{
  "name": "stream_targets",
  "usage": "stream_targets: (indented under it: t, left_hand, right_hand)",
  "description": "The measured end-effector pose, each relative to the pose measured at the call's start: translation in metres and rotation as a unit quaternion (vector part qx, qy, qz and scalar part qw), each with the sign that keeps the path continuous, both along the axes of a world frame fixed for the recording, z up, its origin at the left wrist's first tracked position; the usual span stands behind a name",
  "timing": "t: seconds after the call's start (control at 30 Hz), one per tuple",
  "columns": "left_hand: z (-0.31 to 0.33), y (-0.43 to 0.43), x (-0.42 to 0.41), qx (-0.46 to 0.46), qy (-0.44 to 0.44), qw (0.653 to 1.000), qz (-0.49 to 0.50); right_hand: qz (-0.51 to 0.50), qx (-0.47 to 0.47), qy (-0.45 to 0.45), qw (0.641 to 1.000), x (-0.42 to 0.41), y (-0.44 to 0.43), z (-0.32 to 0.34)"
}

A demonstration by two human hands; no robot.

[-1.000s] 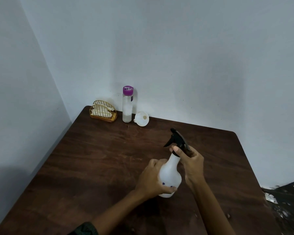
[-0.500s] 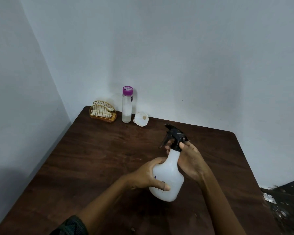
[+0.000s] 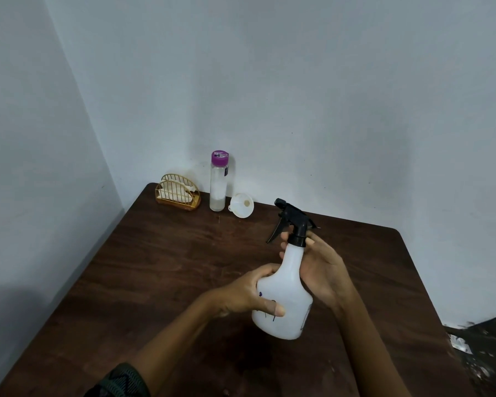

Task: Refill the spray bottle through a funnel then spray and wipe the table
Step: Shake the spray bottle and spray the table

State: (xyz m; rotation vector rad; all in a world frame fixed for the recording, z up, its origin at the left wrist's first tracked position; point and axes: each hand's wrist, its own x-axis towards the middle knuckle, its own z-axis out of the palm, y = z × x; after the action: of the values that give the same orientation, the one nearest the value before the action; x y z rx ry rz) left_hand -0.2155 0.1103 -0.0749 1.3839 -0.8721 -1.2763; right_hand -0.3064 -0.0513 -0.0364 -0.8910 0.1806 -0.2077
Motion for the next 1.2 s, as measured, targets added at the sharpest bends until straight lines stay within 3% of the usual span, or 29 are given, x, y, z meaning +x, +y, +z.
stream_targets:
  t: [0.37,1.2]
  left_hand:
    - [-0.002,0.001,0.003,0.016,-0.019,1.000,-0.003]
    - [-0.026,0.003,0.003,0.059,-0.139,0.988,0.010]
  right_hand:
    - [-0.105,-0.087,0.021,0.990,0.006,-0.006,0.008]
    - [-0.253,-0.140,-0.029,0.957,0.026,-0.034,0.063]
